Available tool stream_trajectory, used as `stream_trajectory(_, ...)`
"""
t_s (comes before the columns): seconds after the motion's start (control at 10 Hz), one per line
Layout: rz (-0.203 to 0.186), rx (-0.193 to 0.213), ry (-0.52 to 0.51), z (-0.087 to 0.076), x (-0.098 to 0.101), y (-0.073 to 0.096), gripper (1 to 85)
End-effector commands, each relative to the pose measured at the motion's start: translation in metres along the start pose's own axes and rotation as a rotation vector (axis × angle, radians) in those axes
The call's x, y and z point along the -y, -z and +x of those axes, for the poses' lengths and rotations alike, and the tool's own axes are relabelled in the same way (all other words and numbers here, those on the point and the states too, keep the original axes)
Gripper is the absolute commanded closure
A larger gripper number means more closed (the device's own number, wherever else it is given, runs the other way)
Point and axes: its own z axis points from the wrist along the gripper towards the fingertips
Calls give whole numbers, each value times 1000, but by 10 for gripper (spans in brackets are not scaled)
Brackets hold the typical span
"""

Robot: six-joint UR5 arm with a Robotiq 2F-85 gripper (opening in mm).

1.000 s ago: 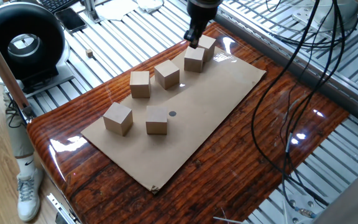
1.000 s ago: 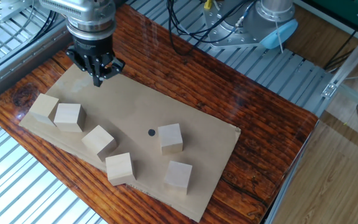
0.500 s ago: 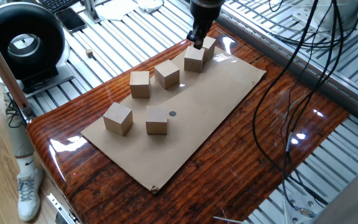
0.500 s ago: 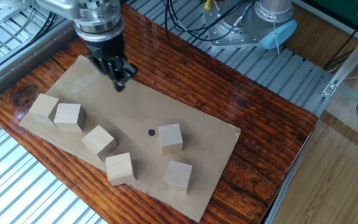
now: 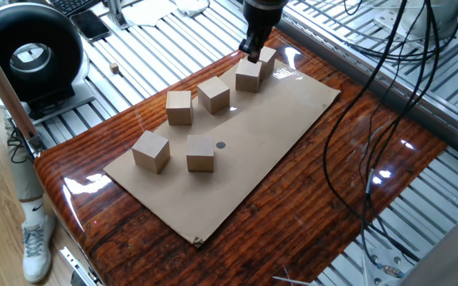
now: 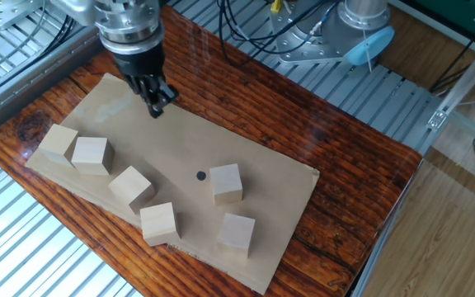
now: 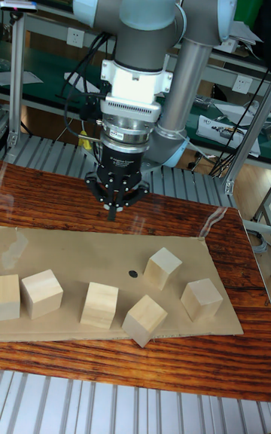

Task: Stack the blocks into a pyramid shape

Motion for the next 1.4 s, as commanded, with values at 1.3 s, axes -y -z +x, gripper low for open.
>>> stream_trajectory(1.3, 21, 62, 474, -55, 63, -76, 847)
